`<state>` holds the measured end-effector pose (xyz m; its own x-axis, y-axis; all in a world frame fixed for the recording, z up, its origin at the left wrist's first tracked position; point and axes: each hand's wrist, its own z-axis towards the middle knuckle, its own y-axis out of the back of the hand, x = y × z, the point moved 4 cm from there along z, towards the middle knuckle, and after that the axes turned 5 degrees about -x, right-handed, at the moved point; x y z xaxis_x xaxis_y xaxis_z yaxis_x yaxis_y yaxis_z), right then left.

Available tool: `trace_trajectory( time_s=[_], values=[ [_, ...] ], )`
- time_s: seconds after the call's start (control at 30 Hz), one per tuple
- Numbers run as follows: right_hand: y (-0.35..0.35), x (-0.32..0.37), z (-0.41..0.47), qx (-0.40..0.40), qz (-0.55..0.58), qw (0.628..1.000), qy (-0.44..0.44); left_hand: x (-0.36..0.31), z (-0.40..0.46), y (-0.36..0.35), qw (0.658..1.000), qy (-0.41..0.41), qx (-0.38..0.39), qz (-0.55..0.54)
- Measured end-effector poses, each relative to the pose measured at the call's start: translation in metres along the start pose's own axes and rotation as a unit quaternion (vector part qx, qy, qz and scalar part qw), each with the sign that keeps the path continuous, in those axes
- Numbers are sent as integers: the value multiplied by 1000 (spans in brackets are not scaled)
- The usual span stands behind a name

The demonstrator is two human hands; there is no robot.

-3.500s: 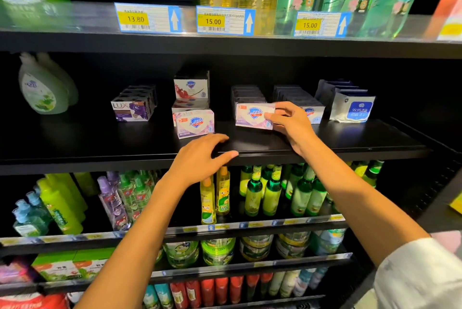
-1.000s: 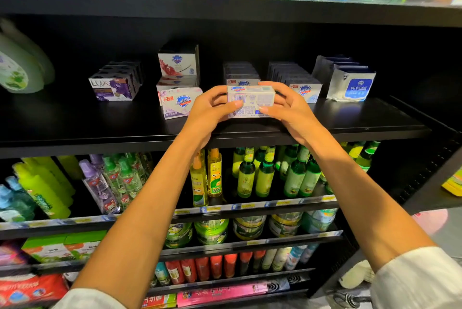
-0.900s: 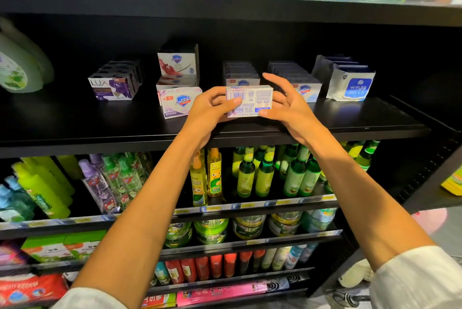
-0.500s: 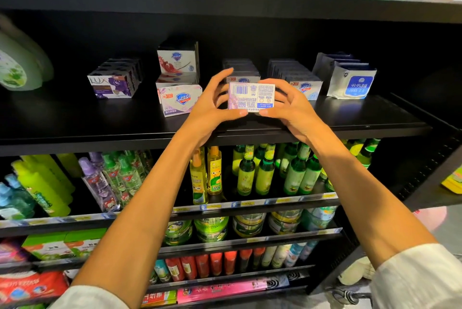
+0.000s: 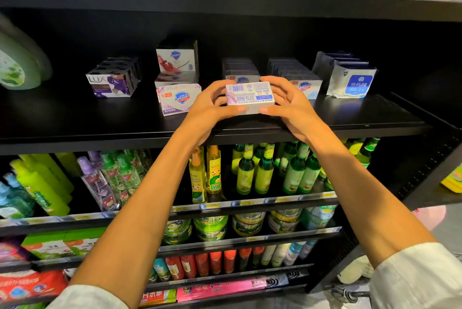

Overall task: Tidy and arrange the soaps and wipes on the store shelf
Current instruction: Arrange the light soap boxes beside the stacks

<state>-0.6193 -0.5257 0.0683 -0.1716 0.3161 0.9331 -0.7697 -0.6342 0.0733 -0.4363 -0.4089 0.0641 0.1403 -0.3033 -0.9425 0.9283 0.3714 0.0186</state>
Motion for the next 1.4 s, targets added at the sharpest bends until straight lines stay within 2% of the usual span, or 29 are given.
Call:
trace_trajectory(
  time_s=[0.2, 0.3, 0.5, 0.6, 0.7, 0.87, 1.03, 1.17, 1.4],
  values=[
    [-1, 1, 0, -20, 17, 1000, -12, -5, -4, -3, 998, -48, 35, 31],
    [-2, 0, 0, -15, 23, 999, -19, -4, -4, -2, 997, -56, 25, 47],
    [-1, 0, 1, 7, 55, 998, -13, -1, -2, 2, 998, -46, -17, 36],
    [-2, 2, -1, 14, 31, 999, 8, 1, -1, 1, 999, -28, -23, 18],
    [-1, 1, -1, -1, 4, 1000, 14, 3, 0, -1, 1000, -15, -9, 9],
    [-2, 2, -3, -40, 23, 999, 8, 0, -2, -4, 1000, -8, 9, -6],
    [-6, 6, -4, -41, 31, 999, -8, 0, -1, 1, 999, -26, -30, 20],
    [-6, 5, -4, -36, 27, 999, -19, -2, -2, 0, 998, -4, -58, 10],
    [-3, 5, -5, -20, 13, 999, -23, -5, -5, -3, 997, 27, -65, 2]
  ],
)
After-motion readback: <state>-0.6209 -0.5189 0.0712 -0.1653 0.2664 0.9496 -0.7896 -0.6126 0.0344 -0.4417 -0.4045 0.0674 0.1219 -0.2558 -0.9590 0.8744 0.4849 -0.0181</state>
